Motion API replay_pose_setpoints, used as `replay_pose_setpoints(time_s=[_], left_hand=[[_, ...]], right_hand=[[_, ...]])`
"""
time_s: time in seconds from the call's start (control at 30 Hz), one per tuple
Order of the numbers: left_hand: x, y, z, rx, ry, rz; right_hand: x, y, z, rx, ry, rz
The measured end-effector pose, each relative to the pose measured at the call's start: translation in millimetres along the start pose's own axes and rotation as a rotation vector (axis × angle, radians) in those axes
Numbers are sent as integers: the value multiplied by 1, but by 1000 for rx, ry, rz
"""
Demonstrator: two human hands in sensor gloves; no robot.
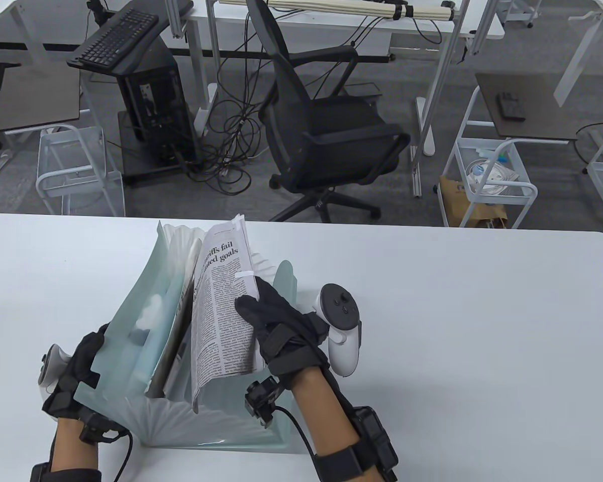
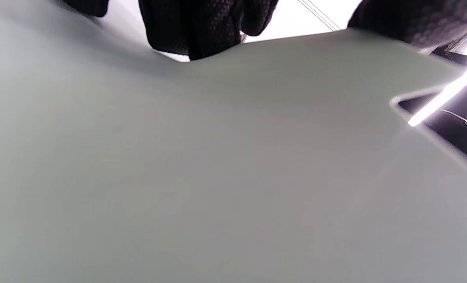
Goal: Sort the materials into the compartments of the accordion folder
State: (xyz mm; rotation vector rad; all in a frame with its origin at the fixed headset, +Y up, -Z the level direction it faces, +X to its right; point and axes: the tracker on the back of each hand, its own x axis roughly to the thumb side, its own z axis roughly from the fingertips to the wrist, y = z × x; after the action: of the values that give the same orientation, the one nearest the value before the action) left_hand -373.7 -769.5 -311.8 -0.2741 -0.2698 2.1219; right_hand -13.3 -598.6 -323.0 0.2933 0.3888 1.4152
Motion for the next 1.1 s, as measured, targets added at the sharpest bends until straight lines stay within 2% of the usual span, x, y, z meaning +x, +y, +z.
replay_pose_setpoints(time_s=[0.43,0.7,1.1], left_hand=[[-1,-1,-1,-4,7,-10],[-3,0,-2,-10,14,-20],[-4,-4,-3,-4,9,-19]], right_hand=[[-17,19,-16,-41,16,-24],[-30,28,-16,-94,5,-2],[-49,37,-10,-76,-65,-34]])
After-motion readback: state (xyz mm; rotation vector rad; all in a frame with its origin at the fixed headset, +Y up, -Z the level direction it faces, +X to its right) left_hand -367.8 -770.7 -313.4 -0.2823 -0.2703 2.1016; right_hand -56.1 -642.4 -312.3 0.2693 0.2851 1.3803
